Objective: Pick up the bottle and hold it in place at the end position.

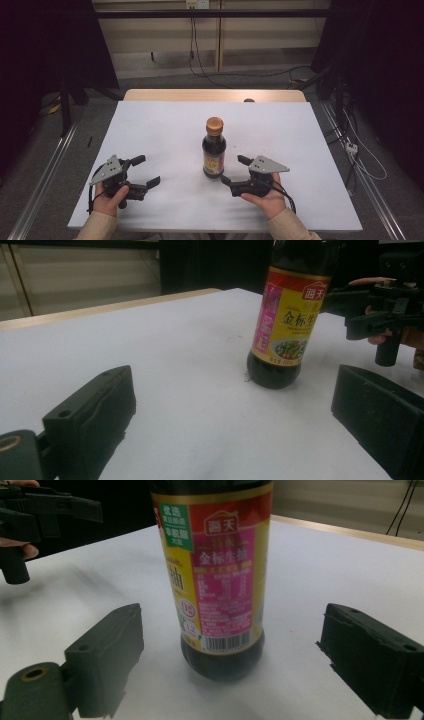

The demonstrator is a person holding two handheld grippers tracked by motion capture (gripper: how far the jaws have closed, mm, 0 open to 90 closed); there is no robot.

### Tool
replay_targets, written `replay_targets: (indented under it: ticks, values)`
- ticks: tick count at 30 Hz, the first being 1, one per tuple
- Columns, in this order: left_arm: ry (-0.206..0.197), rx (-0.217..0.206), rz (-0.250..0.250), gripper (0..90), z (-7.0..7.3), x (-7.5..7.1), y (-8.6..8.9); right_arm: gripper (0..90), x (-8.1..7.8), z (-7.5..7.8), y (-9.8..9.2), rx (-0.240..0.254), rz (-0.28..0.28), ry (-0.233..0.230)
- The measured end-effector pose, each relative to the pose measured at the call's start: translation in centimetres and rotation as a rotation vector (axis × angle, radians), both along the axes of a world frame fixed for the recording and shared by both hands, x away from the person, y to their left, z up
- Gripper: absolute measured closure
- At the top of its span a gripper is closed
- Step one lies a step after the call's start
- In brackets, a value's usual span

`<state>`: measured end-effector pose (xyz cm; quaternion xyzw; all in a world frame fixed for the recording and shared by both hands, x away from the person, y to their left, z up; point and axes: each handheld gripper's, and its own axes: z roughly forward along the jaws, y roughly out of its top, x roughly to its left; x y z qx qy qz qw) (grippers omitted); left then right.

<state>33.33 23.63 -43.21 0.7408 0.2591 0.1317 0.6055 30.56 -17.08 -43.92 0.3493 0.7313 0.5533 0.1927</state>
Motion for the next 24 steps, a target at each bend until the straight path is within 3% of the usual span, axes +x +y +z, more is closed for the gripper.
replay_targets:
  ticks: [8, 24]
  values:
    - [-0.001, 0.001, 0.001, 3.7, 0.0, 0.0, 0.0, 12.5, 0.5, 0.3, 1.3, 0.008, 0.022, -0.005]
    - [-0.002, 0.0, -0.003, 3.7, 0.0, 0.0, 0.0, 19.3, 1.9, 1.1, 2.8, 0.021, 0.002, -0.027]
